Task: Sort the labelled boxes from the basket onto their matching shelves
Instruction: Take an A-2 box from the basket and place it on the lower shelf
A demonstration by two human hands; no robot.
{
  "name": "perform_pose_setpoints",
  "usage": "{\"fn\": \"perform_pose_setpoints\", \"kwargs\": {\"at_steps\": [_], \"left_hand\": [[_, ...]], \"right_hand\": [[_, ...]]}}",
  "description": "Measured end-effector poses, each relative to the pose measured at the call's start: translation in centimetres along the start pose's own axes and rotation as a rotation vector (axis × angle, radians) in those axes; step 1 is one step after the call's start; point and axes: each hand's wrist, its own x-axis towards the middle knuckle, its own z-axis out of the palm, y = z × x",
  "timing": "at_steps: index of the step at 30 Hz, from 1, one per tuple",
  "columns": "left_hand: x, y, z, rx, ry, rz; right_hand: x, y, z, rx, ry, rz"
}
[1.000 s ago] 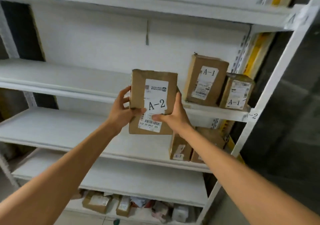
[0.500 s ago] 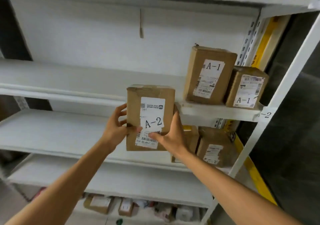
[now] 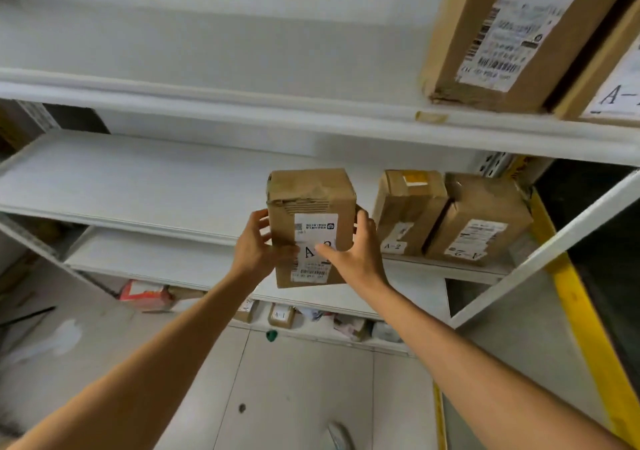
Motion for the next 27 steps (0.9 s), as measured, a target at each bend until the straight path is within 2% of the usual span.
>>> {"fn": "perform_pose_setpoints", "kwargs": {"at_steps": [10,14,20,24,27], "left_hand": [[7.6,-0.7,5.3,0.121,0.053,-0.026],[9.2,-1.5,6.6,0.14,0.059,-0.009],[10.2,-1.2,8.4,0.201,-0.076,-0.049],[9.3,-1.2,6.6,0.255,-0.042,-0.145],[7.1,-1.4,2.8,0.312,-0.063,-0.155]], "right_hand": [[5.1,3.2,0.1,0.057,0.007,0.023],[5.3,3.5,-0.9,-0.067,0.076,-0.113],[5.5,3.8,-3.0,-0.29,0.174,-0.231],[5.1,2.5,-3.1,-0.409,0.152,-0.288],[4.7,0.6,-1.9,-0.49,0.06,-0.343]]}}
